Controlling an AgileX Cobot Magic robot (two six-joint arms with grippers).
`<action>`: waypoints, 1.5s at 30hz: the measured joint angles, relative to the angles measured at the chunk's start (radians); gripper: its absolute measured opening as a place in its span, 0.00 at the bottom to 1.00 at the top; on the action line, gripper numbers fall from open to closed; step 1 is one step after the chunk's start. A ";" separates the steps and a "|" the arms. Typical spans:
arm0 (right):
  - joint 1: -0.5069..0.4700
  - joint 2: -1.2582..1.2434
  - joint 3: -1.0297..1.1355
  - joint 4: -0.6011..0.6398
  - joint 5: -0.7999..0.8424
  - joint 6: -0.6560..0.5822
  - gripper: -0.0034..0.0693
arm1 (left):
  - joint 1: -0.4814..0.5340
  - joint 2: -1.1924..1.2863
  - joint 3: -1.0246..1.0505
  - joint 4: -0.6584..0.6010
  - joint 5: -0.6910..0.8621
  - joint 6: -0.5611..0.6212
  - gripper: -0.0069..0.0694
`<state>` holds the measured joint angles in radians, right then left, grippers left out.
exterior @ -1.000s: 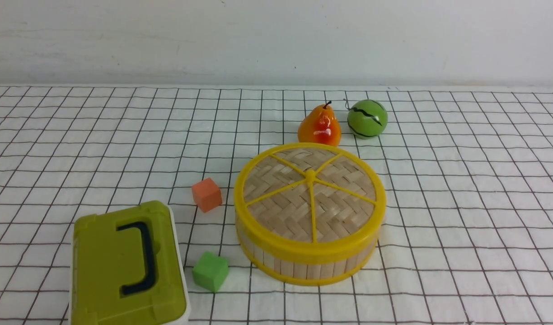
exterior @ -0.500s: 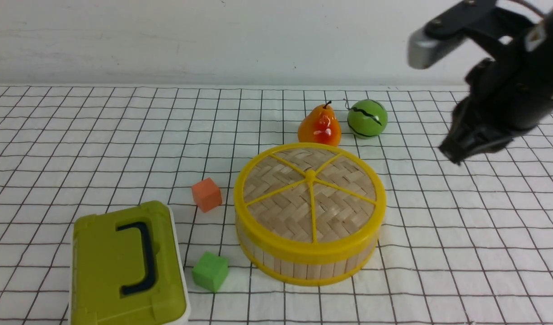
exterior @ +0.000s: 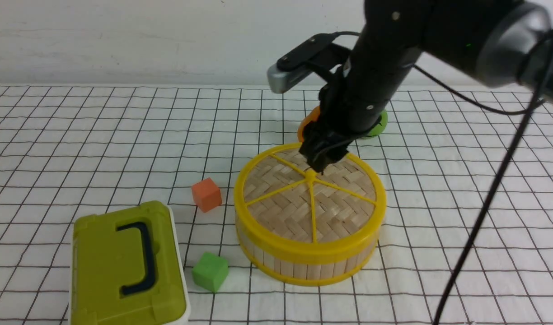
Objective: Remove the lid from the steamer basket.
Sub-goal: Use the right arm to lift the lid of the steamer, then use the right arm to place the steamer lid on the table
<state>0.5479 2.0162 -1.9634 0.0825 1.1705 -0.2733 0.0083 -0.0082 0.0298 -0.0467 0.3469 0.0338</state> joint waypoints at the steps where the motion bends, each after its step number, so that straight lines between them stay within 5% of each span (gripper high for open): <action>1: 0.002 0.008 -0.006 0.000 -0.004 0.000 0.68 | 0.000 0.000 0.000 0.000 0.000 0.000 0.40; 10: 0.010 0.110 -0.019 -0.032 -0.088 0.069 0.55 | 0.000 0.000 0.000 0.000 0.000 0.000 0.40; 17: 0.010 0.120 -0.029 -0.038 -0.070 0.086 0.18 | 0.000 0.000 0.000 0.000 0.000 0.000 0.40; 29: -0.021 -0.062 -0.121 -0.032 0.073 0.105 0.19 | 0.000 0.000 0.000 0.000 0.000 0.000 0.40; 38: -0.342 -0.378 0.166 -0.048 0.074 0.105 0.19 | 0.000 0.000 0.000 0.000 0.000 0.000 0.40; 45: -0.452 -0.392 0.466 -0.052 -0.108 0.105 0.19 | 0.000 0.000 0.000 0.000 0.000 0.000 0.40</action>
<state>0.0957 1.6245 -1.4974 0.0307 1.0629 -0.1684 0.0083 -0.0082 0.0298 -0.0467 0.3469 0.0338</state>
